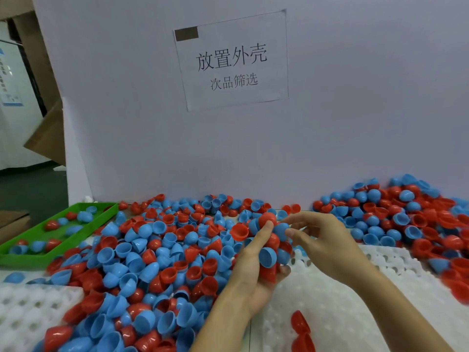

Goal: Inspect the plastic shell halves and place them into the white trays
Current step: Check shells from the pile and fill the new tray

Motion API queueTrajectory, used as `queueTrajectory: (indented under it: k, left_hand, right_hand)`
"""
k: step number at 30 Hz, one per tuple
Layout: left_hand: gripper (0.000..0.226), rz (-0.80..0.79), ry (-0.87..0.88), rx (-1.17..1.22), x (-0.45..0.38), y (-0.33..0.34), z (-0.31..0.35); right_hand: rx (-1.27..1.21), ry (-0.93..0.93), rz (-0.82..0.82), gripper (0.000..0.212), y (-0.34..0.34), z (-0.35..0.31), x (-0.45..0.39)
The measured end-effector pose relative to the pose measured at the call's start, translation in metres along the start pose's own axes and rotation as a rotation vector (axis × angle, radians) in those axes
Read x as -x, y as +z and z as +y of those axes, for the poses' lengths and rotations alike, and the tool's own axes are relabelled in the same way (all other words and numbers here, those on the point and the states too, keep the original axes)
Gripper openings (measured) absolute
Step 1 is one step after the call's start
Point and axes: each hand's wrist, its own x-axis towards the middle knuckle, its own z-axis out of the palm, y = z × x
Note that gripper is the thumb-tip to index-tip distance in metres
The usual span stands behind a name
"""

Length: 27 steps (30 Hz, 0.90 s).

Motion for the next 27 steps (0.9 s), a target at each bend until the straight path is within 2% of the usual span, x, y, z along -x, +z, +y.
queueTrajectory:
  k: [4,9,17,23,27]
  left_hand:
    - [0.055,0.028,-0.007,0.068,-0.001,-0.001,0.002]
    - [0.052,0.059,0.004,0.114,-0.001,-0.001,0.004]
    - [0.026,0.125,0.014,0.188,0.0,0.0,0.005]
    - [0.024,0.132,0.001,0.194,0.001,0.0,0.005]
    - [0.024,0.17,-0.012,0.164,0.0,0.001,0.005]
  right_hand:
    - [-0.127,0.078,-0.027,0.011,-0.002,0.002,0.0]
    - [-0.277,0.221,-0.097,0.012,-0.002,0.007,0.0]
    - [-0.604,0.454,-0.122,0.017,0.004,0.009,-0.001]
    - [-0.614,0.447,-0.064,0.017,0.006,0.004,0.002]
    - [-0.4,0.349,-0.091,0.014,0.012,0.004,0.002]
